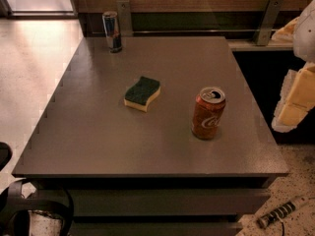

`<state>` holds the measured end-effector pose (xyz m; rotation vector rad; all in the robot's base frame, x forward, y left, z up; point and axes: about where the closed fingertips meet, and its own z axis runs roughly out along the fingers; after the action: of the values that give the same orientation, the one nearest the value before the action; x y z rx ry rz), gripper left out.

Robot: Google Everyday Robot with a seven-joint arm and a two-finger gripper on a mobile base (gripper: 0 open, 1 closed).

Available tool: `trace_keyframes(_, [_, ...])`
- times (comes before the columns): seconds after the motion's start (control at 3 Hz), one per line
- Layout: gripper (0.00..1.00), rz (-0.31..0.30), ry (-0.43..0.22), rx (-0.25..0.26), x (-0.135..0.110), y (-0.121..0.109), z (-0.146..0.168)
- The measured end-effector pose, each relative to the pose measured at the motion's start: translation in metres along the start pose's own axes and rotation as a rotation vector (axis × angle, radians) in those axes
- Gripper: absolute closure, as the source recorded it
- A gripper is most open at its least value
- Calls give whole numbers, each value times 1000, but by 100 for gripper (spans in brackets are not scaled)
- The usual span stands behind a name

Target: Pick redbull can

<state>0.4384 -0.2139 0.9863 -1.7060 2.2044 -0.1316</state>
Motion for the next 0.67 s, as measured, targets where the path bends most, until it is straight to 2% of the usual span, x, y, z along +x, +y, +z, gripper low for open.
trace_keyframes(0.33, [0,0,0,0,0,0,0])
trace_keyframes(0.67, [0,35,-24,35,2,-15,0])
